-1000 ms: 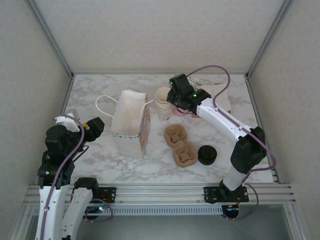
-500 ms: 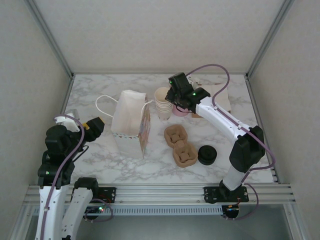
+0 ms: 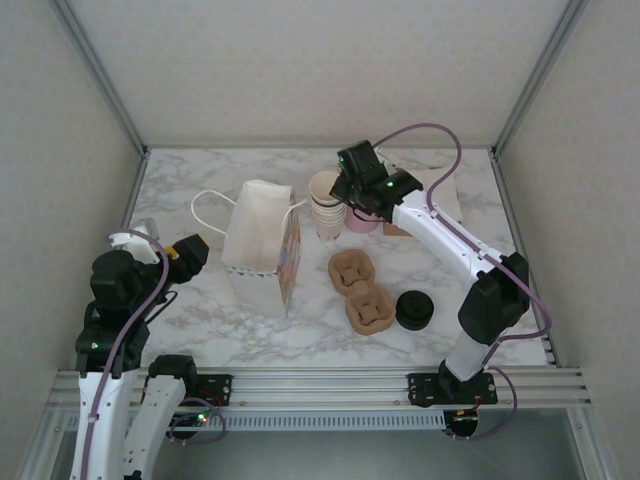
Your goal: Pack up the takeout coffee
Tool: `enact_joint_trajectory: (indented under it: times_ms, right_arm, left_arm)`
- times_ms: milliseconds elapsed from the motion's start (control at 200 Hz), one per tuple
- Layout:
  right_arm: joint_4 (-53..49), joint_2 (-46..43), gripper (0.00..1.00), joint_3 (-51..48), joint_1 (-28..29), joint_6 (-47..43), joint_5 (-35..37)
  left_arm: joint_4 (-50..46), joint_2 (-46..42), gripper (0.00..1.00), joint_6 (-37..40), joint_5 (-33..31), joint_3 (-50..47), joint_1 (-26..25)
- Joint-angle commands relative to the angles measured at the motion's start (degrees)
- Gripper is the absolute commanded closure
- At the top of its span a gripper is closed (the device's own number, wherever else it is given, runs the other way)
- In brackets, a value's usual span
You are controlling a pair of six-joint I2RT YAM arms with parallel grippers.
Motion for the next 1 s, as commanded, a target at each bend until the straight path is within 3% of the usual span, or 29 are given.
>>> enact_joint_trajectory:
  times_ms: [0, 310, 586, 996]
  right_arm:
    - [-1.95, -0.74, 1.00, 3.32, 0.52, -1.62, 0.78]
    - [-5.63, -4.48, 1.00, 9.92, 0.56, -4.29, 0.85]
    - [-5.95, -12.48, 1.00, 9.70, 0.54, -5.27, 1.60]
    - [-9.21, -28.69, 1.00, -2.18, 0.52, -4.75, -0.53]
  left_arm:
    - [1.45, -0.65, 0.20, -0.67, 0.38, -0.15, -0.09]
    - [1.31, -0.48, 0.15, -1.29, -0.64, -0.15, -0.05]
    - [1.28, -0.39, 0.12, -1.58, -0.93, -0.15, -0.05]
    - [0.61, -0.48, 0.08, -1.86, -2.59, -0.06, -0.07]
